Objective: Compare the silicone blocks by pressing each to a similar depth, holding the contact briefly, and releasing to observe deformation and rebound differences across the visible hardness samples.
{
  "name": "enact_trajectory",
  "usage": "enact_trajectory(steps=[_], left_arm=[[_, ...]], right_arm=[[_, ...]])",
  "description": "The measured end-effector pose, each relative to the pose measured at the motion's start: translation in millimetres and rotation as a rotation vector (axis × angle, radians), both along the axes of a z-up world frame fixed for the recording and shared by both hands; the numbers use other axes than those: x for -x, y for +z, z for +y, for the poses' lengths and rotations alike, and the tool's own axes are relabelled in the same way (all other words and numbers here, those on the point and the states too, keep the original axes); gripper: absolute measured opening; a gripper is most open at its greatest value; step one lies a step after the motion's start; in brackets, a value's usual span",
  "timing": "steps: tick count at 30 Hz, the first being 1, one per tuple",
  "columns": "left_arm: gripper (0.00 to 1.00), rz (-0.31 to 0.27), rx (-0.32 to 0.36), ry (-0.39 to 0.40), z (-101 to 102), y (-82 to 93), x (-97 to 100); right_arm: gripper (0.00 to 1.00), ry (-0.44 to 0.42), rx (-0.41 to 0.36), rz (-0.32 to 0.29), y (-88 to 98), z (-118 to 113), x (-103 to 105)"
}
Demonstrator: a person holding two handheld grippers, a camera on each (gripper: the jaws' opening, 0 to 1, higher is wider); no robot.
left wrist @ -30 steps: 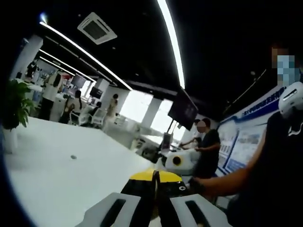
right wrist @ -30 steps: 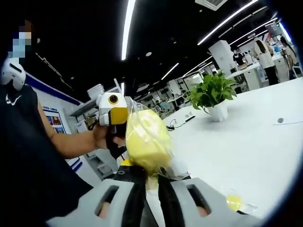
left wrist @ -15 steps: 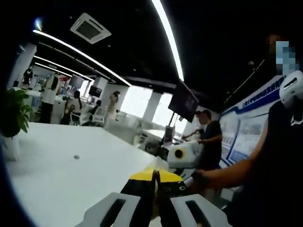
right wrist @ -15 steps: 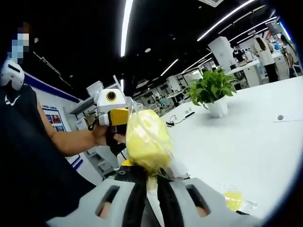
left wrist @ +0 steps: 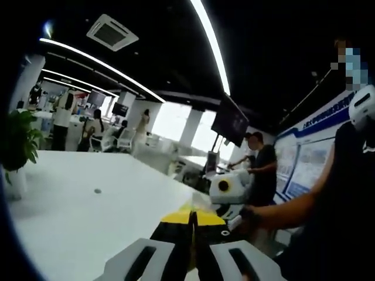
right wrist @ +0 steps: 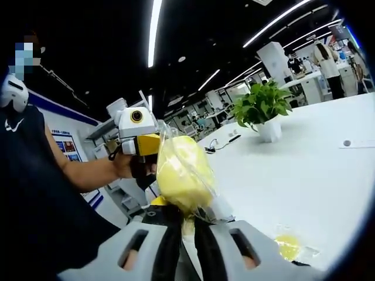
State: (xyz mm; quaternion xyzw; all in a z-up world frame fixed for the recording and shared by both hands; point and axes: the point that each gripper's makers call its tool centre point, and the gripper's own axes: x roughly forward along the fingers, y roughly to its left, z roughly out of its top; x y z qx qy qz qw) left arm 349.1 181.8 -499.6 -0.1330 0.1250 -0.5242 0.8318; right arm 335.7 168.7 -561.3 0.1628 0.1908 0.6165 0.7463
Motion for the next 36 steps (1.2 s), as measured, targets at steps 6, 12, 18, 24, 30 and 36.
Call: enact_trajectory(steps=[6,12,18,24,30,36], left_arm=[[0.0,0.01,-0.004,0.003,1.3,-0.1,0.0],[0.0,0.013,-0.007,0.013,3.3,-0.4,-0.3],[0.0,0.041,-0.004,0.018,6.2,-1.1,0.9],[0.0,0.037,0.006,0.022,5.4,1.6,1.7],[0.0,0.029,0.016,0.021,4.2,5.3,1.8],[0.0,0.036,0.051,0.018,3.9,12.6,1.5]], right_arm=[[0.03,0.002,-0.002,0.015,-0.5,1.4,2.2],[0.04,0.004,-0.001,0.023,-0.8,2.9,2.9],[0.03,0.005,0.014,0.003,-1.0,4.5,1.8],[0.04,0.004,-0.006,-0.008,1.5,4.3,2.0],[0.08,-0.013,-0.013,-0.053,4.0,3.6,-1.4],[0.16,-0.035,-0.006,-0.093,10.0,4.2,-6.0]])
